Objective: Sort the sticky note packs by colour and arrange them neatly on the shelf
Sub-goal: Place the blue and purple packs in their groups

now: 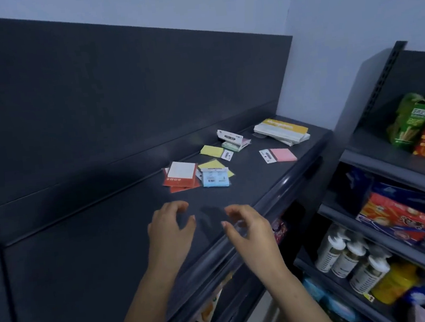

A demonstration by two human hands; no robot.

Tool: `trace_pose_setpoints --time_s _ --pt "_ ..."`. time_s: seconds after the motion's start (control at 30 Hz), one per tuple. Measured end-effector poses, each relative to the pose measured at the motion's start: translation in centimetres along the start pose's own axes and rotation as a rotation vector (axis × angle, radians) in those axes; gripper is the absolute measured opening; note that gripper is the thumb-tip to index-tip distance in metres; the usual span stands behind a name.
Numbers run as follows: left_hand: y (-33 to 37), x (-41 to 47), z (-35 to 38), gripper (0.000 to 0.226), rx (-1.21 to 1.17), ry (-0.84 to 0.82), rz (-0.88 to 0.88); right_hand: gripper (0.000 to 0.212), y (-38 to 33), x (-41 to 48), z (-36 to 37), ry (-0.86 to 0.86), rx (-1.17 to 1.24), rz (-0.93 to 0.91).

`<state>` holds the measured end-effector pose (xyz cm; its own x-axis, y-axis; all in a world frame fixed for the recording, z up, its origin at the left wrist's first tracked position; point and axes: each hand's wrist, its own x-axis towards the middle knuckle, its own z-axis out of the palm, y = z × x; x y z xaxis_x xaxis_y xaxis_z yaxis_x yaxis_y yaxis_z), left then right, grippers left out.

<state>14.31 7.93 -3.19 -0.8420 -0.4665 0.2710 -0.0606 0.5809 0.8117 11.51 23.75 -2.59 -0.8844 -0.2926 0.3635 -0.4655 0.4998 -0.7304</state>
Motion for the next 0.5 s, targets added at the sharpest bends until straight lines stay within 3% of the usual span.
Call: trace_pose_setpoints --time_s 0.2,0.3,0.5 --pt "0.4 8.3 4.1 0.021 0.054 0.004 -0.072 0.024 4.1 7.9 0.0 -0.076 -0.127 -0.048" --pt "0.7 11.3 6.5 0.021 0.154 -0.069 -0.067 0.023 6.5 10.2 -0.1 -0.076 -0.152 -0.024" --pt "0.4 14.5 10.7 0.043 0.257 -0.201 -0.095 0.024 10.4 14.9 0.4 -0.113 -0.133 0.023"
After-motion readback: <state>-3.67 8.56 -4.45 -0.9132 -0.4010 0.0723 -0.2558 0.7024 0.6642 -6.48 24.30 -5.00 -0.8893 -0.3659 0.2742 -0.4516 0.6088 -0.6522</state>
